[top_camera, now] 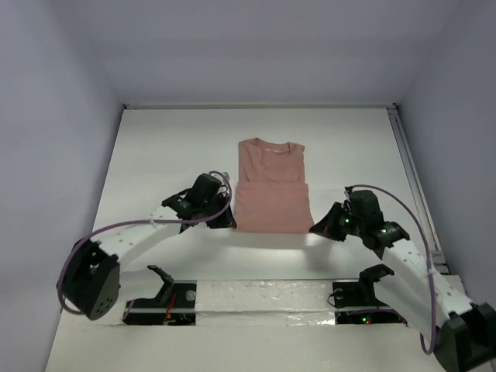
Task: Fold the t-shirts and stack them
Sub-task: Fold the tshirt
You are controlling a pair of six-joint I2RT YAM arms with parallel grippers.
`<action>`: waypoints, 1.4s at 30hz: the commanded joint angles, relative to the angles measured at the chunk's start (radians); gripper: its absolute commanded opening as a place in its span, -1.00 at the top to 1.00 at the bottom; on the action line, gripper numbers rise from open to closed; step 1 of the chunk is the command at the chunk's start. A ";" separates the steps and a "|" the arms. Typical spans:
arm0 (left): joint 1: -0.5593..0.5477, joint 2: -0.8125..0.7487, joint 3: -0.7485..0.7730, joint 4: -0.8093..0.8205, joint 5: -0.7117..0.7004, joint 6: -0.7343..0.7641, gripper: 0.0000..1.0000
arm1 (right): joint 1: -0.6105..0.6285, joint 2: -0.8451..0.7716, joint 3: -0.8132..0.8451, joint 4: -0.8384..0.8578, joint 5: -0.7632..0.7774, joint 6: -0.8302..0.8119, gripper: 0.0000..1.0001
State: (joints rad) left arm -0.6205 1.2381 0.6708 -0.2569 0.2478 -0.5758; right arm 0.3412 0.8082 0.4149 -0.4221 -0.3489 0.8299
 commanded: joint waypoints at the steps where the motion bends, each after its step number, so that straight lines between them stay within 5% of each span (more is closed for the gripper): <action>1: 0.001 -0.112 0.149 -0.182 -0.085 -0.028 1.00 | -0.001 -0.075 0.202 -0.300 0.072 -0.054 1.00; 9: 0.087 0.148 0.581 -0.185 -0.186 0.079 1.00 | -0.050 0.314 0.599 -0.218 0.252 -0.228 1.00; 16: 0.200 0.559 0.961 -0.133 -0.165 0.122 1.00 | -0.205 0.758 0.887 -0.038 0.146 -0.307 1.00; 25: 0.269 1.018 1.452 -0.189 -0.140 0.093 1.00 | -0.261 1.250 1.284 -0.096 0.071 -0.319 1.00; 28: 0.278 1.112 1.564 -0.216 -0.142 0.083 0.49 | -0.261 1.376 1.433 -0.151 0.082 -0.328 0.70; 29: 0.278 1.117 1.572 -0.209 -0.139 0.076 0.14 | -0.261 1.397 1.462 -0.164 0.085 -0.327 0.36; 30: 0.289 1.106 1.566 -0.185 -0.130 0.062 0.02 | -0.261 1.411 1.510 -0.173 0.090 -0.321 0.18; 32: 0.289 1.046 1.538 -0.151 -0.124 0.056 -0.18 | -0.261 1.406 1.530 -0.158 0.082 -0.318 -0.29; 36: 0.298 0.910 1.390 -0.087 -0.136 0.074 -0.24 | -0.261 1.333 1.512 -0.130 0.050 -0.318 -0.53; 38: 0.269 0.807 1.272 -0.038 -0.096 0.073 -0.03 | -0.248 1.254 1.449 -0.109 0.045 -0.316 -0.45; 39: 0.254 0.772 1.204 0.020 -0.073 0.073 0.05 | -0.217 1.220 1.406 -0.093 0.044 -0.318 -0.24; 40: 0.236 0.744 1.079 0.048 -0.043 0.076 0.13 | -0.197 1.188 1.301 -0.057 0.041 -0.319 0.13; 41: 0.217 0.718 1.020 0.079 -0.019 0.076 0.42 | -0.177 1.160 1.250 -0.044 0.034 -0.318 0.78; 42: 0.191 0.692 0.963 0.150 0.016 0.077 0.51 | -0.136 1.117 1.202 -0.029 0.025 -0.315 0.96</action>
State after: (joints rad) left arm -0.3477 2.0480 1.7664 -0.2829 0.1574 -0.5106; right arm 0.1051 2.0571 1.7298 -0.5186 -0.2802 0.5224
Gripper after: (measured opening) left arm 0.293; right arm 0.158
